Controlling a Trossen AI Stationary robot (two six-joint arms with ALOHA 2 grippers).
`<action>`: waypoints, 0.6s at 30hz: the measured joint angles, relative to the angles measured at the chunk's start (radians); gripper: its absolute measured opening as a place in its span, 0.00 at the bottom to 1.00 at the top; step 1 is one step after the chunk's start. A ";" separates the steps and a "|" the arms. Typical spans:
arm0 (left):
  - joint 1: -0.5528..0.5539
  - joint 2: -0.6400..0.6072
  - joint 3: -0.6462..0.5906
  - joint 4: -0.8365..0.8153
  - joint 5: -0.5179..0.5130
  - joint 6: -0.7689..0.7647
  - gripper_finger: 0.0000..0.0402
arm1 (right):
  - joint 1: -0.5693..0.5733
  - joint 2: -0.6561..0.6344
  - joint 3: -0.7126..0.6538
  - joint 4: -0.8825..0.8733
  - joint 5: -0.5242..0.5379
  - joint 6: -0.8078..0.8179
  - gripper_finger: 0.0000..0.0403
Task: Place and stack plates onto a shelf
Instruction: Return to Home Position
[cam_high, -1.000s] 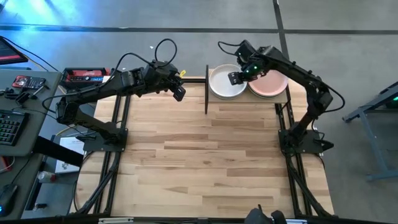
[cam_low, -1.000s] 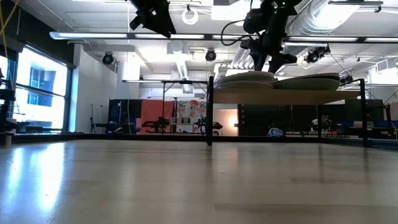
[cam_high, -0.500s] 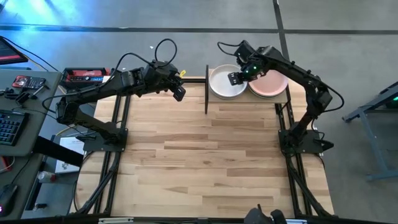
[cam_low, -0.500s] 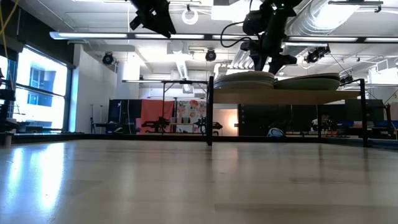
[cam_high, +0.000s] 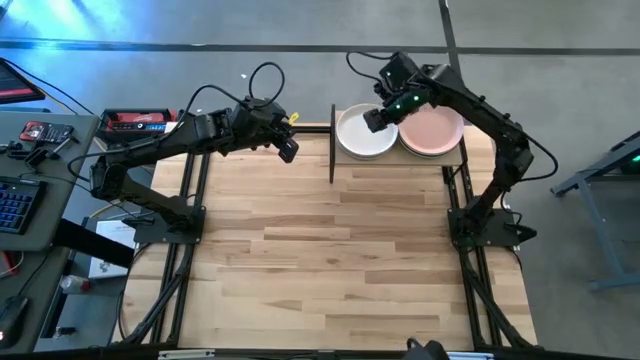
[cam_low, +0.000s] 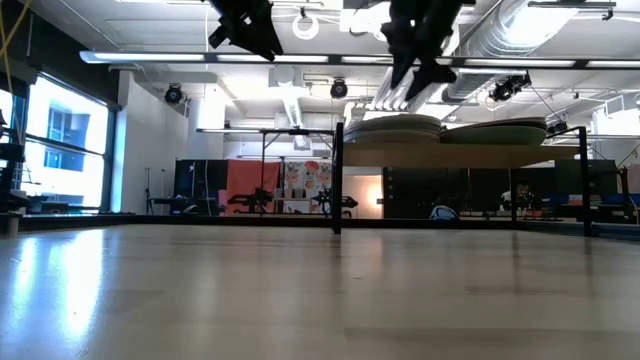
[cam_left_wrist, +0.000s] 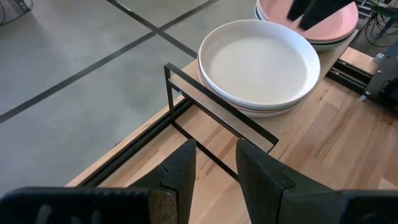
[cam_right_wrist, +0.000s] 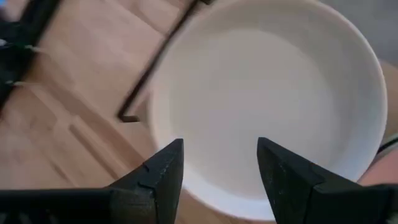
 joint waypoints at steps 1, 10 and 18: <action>0.000 0.000 0.000 0.000 0.000 0.000 0.25 | 0.009 0.000 0.026 -0.015 0.000 -0.006 0.45; 0.000 0.000 0.000 0.002 0.000 0.000 0.25 | 0.097 -0.001 0.258 -0.272 0.006 0.011 0.45; 0.000 0.007 -0.001 0.127 -0.013 0.000 0.25 | 0.247 -0.002 0.391 -0.269 0.029 -0.068 0.45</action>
